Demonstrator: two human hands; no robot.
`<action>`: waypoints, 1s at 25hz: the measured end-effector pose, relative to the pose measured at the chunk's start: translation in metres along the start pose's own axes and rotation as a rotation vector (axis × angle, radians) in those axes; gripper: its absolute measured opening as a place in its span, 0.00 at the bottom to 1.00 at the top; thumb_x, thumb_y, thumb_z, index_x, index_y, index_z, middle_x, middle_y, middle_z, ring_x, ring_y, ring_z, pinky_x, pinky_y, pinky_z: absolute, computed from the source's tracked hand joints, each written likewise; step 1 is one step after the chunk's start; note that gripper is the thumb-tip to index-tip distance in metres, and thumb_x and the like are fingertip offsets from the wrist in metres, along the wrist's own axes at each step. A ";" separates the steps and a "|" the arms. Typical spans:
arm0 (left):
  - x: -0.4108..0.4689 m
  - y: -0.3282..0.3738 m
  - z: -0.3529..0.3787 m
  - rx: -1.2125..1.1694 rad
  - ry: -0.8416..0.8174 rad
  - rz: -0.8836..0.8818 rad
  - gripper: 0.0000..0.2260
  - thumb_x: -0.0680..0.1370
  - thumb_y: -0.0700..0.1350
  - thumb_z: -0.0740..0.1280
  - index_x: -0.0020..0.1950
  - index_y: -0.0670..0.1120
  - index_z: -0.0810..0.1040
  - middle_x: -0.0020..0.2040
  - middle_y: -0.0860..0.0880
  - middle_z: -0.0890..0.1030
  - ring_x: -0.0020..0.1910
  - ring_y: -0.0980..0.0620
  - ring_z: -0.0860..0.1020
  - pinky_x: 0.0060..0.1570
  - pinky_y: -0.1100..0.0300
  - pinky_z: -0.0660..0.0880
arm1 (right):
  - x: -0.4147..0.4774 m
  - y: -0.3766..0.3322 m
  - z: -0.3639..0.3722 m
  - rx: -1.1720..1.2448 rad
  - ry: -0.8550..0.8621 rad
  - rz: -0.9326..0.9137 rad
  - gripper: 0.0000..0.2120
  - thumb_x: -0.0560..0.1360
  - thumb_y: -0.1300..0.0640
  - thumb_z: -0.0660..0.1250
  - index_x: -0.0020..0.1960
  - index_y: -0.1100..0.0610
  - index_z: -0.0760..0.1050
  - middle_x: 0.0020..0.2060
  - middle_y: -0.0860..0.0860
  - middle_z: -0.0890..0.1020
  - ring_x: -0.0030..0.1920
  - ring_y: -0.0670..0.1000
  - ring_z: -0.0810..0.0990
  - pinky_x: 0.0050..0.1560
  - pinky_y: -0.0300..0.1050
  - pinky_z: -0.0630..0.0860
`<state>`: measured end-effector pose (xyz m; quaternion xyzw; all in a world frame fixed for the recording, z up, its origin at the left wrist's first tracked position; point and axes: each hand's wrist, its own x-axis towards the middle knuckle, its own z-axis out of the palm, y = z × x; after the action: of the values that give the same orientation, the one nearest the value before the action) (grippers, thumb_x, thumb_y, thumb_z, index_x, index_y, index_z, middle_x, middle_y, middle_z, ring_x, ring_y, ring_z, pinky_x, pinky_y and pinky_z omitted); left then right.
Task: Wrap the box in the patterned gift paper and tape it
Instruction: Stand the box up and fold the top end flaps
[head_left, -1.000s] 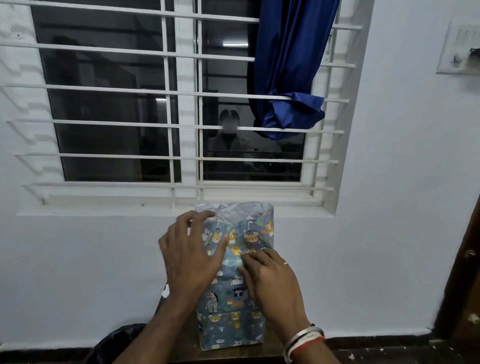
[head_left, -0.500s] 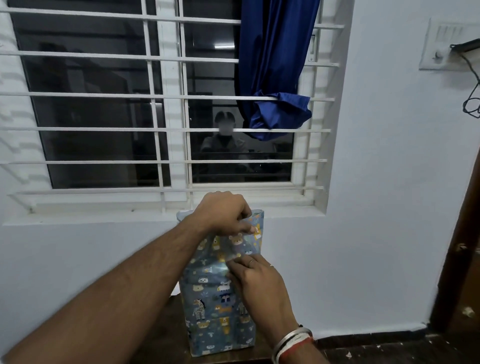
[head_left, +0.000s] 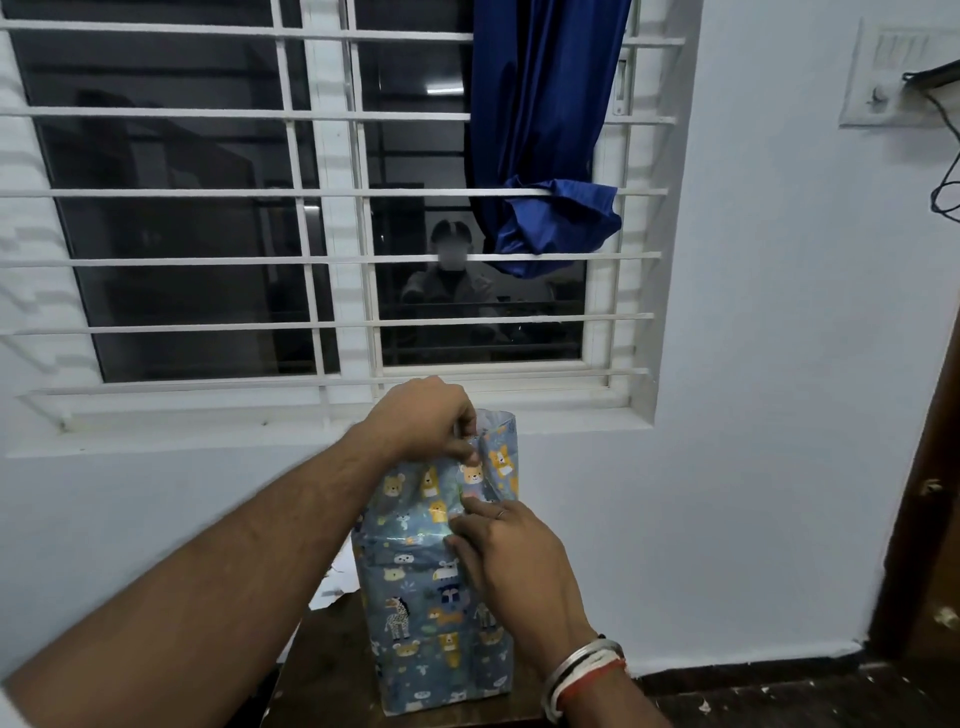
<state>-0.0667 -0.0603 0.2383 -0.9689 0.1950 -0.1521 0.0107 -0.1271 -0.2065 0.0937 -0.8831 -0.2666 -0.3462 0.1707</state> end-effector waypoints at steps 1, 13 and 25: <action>-0.003 0.002 0.001 0.040 0.062 -0.015 0.11 0.72 0.60 0.76 0.44 0.54 0.82 0.39 0.57 0.82 0.42 0.55 0.80 0.37 0.59 0.70 | 0.001 -0.001 -0.002 0.011 -0.007 0.010 0.08 0.81 0.47 0.62 0.48 0.48 0.77 0.49 0.44 0.83 0.51 0.50 0.78 0.43 0.45 0.74; -0.103 0.019 0.092 -0.089 0.278 -0.159 0.10 0.82 0.46 0.62 0.61 0.55 0.77 0.55 0.54 0.82 0.53 0.50 0.81 0.44 0.55 0.75 | 0.013 -0.001 0.011 -0.262 -0.053 0.069 0.12 0.71 0.53 0.69 0.54 0.49 0.83 0.57 0.51 0.83 0.48 0.54 0.82 0.40 0.47 0.78; -0.089 0.028 0.077 0.085 0.077 -0.183 0.19 0.82 0.40 0.60 0.73 0.48 0.69 0.66 0.48 0.73 0.61 0.45 0.76 0.53 0.52 0.75 | 0.016 0.014 0.011 -0.233 -0.009 -0.067 0.14 0.82 0.46 0.59 0.60 0.47 0.80 0.48 0.46 0.78 0.49 0.50 0.77 0.42 0.44 0.75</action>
<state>-0.1324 -0.0553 0.1365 -0.9747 0.0994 -0.1977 0.0305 -0.1038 -0.2068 0.0955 -0.8891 -0.2544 -0.3765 0.0541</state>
